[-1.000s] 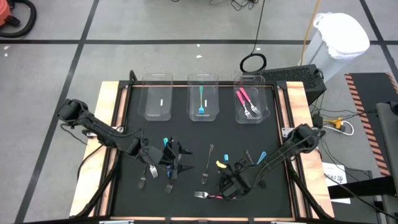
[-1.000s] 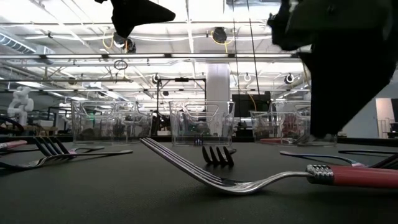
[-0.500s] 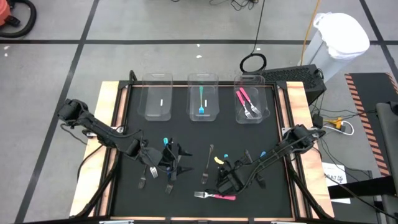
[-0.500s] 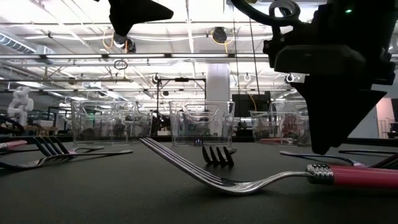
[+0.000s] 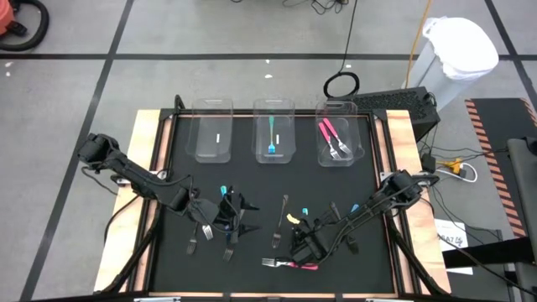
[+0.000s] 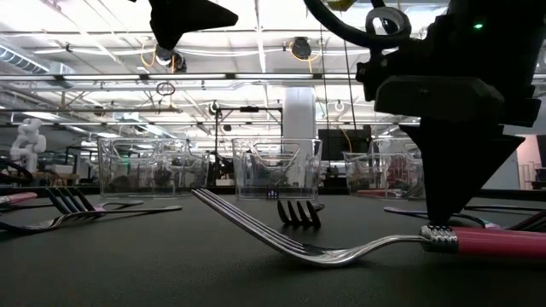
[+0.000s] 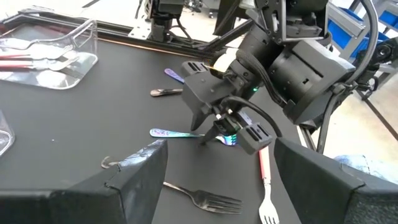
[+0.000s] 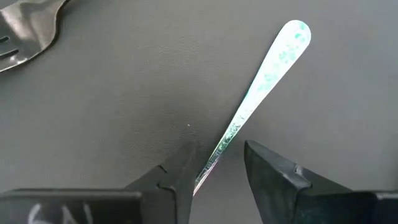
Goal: Sort silverware by color (type)
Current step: Put the blue fork into the middle transparent bin
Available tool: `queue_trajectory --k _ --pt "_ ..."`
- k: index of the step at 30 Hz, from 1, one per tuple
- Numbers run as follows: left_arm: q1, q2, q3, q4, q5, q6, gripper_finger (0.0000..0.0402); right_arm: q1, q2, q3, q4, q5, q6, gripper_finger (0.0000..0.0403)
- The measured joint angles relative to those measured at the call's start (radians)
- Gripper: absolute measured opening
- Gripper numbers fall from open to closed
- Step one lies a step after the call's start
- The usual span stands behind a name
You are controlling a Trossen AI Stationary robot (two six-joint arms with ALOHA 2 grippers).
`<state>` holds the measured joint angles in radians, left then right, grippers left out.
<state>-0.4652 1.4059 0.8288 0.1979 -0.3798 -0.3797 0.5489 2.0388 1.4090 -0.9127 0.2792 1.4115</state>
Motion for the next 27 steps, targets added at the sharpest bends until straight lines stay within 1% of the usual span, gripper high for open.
queue_trajectory --k 6,9,12,16,17,23,27 --pt "0.000 0.000 0.000 0.003 0.000 0.000 0.0295 -0.004 0.010 0.000 0.000 -0.023 -0.014 0.0131" --pt "0.000 0.000 0.000 0.003 0.001 0.000 0.0295 -0.005 0.011 -0.001 0.000 -0.040 -0.016 0.0118" --pt "0.000 0.000 0.000 0.002 0.001 0.000 0.0295 -0.005 0.013 -0.002 0.007 -0.045 -0.016 0.0084" --pt "0.000 0.000 0.000 0.002 0.001 0.001 0.0295 -0.005 0.014 -0.002 0.015 -0.046 -0.018 0.0021" --pt "0.000 0.000 0.000 0.002 0.001 0.001 0.0295 -0.005 0.014 -0.002 0.015 -0.046 -0.021 0.0012" --pt "0.000 0.000 0.000 0.001 0.001 0.001 0.0295 -0.008 0.004 -0.003 0.017 -0.045 -0.045 0.0014" --pt "0.000 0.000 0.000 -0.005 0.001 0.002 0.0295 -0.008 -0.029 -0.007 0.016 -0.010 -0.084 0.0005"
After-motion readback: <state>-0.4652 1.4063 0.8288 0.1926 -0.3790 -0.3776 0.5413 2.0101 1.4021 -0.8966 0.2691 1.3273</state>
